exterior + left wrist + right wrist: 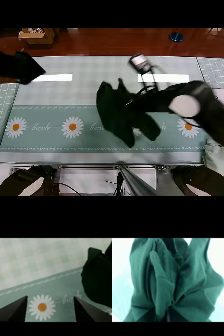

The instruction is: Fold the shirts.

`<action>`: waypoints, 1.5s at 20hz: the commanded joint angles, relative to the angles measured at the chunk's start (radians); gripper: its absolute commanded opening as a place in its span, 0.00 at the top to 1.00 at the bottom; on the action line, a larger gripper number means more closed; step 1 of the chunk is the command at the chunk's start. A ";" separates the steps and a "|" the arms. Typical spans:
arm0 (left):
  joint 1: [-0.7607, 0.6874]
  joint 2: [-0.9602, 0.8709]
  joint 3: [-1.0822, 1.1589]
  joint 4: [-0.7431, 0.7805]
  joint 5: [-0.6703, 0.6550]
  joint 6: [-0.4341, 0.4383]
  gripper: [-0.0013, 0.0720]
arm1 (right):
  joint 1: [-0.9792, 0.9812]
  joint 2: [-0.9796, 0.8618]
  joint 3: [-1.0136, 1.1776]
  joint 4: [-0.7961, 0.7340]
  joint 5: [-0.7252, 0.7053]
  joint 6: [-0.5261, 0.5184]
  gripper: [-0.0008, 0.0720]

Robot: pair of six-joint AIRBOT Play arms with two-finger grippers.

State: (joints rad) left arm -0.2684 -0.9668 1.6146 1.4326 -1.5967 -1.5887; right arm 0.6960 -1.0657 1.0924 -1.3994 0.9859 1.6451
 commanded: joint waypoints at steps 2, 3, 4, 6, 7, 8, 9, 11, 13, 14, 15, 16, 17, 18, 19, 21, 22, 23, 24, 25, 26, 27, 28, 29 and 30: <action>0.000 0.002 -0.201 -0.002 -0.008 0.005 0.00 | 0.118 -0.198 -0.037 0.019 -0.168 0.019 0.93; 0.000 0.002 -0.252 -0.002 -0.008 0.006 0.00 | 0.117 -0.220 -0.037 0.037 -0.172 0.019 0.91; 0.000 0.002 -0.297 -0.002 -0.004 0.013 0.00 | 0.113 -0.228 -0.037 0.036 -0.175 0.018 0.69; 0.000 0.004 -0.384 -0.011 0.019 0.060 0.00 | 0.096 -0.205 -0.031 0.020 -0.161 0.017 0.35; 0.000 0.003 -0.428 -0.021 0.033 0.097 0.00 | 0.079 -0.179 -0.021 -0.004 -0.144 0.017 0.29; 0.000 0.004 -0.477 -0.035 0.046 0.145 0.00 | 0.052 -0.142 -0.005 -0.040 -0.119 0.018 0.24; 0.002 0.004 -0.525 -0.063 0.069 0.200 0.00 | 0.019 -0.102 0.011 -0.074 -0.087 0.018 0.23; 0.002 0.004 -0.631 -0.132 0.152 0.257 0.00 | -0.075 -0.006 0.026 -0.169 -0.016 0.015 0.23; 0.002 0.004 -0.721 -0.158 0.214 0.285 0.01 | -0.205 0.071 0.026 -0.256 0.089 -0.012 0.23; 0.011 0.004 -0.762 -0.181 0.226 0.307 0.01 | -0.285 0.095 0.026 -0.265 0.146 -0.051 0.23; 0.037 0.004 -0.799 -0.235 0.227 0.338 0.02 | -0.362 0.106 0.026 -0.254 0.192 -0.092 0.23; 0.085 0.003 -0.840 -0.317 0.224 0.378 0.03 | -0.440 0.109 0.026 -0.241 0.236 -0.136 0.23; 0.144 0.004 -0.880 -0.405 0.225 0.417 0.03 | -0.509 0.109 0.024 -0.221 0.262 -0.175 0.23; 0.220 0.004 -0.922 -0.504 0.225 0.457 0.03 | -0.574 0.109 0.016 -0.192 0.271 -0.206 0.23; 0.295 0.004 -0.958 -0.587 0.224 0.490 0.01 | -0.639 0.109 0.005 -0.151 0.274 -0.231 0.23; 0.441 -0.001 -1.028 -0.709 0.219 0.539 0.00 | -0.756 0.109 -0.024 -0.030 0.261 -0.276 0.23; 0.491 -0.011 -1.059 -0.737 0.219 0.548 0.00 | -0.810 0.109 -0.043 0.035 0.249 -0.305 0.23; 0.512 -0.026 -1.085 -0.737 0.219 0.548 0.00 | -0.857 0.109 -0.064 0.084 0.238 -0.324 0.23; 0.515 -0.050 -1.109 -0.737 0.220 0.548 0.00 | -0.901 0.109 -0.087 0.124 0.230 -0.337 0.23; 0.506 -0.074 -1.125 -0.737 0.223 0.548 0.00 | -0.937 0.109 -0.109 0.150 0.225 -0.346 0.23; 0.492 -0.101 -1.137 -0.737 0.235 0.548 0.00 | -0.963 0.109 -0.129 0.162 0.221 -0.351 0.23; 0.473 -0.130 -1.139 -0.737 0.251 0.547 0.00 | -0.982 0.109 -0.147 0.168 0.214 -0.353 0.23; 0.454 -0.154 -1.138 -0.745 0.270 0.544 0.00 | -0.994 0.109 -0.166 0.169 0.204 -0.356 0.23; 0.432 -0.177 -1.138 -0.763 0.290 0.544 0.00 | -1.000 0.109 -0.183 0.168 0.193 -0.358 0.23; 0.410 -0.196 -1.138 -0.780 0.307 0.536 0.00 | -1.000 0.109 -0.200 0.168 0.185 -0.360 0.24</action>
State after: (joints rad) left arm 0.1741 -1.1042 0.4934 0.7055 -1.3327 -1.0531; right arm -0.2596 -0.9577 0.9398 -1.2724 1.1961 1.3075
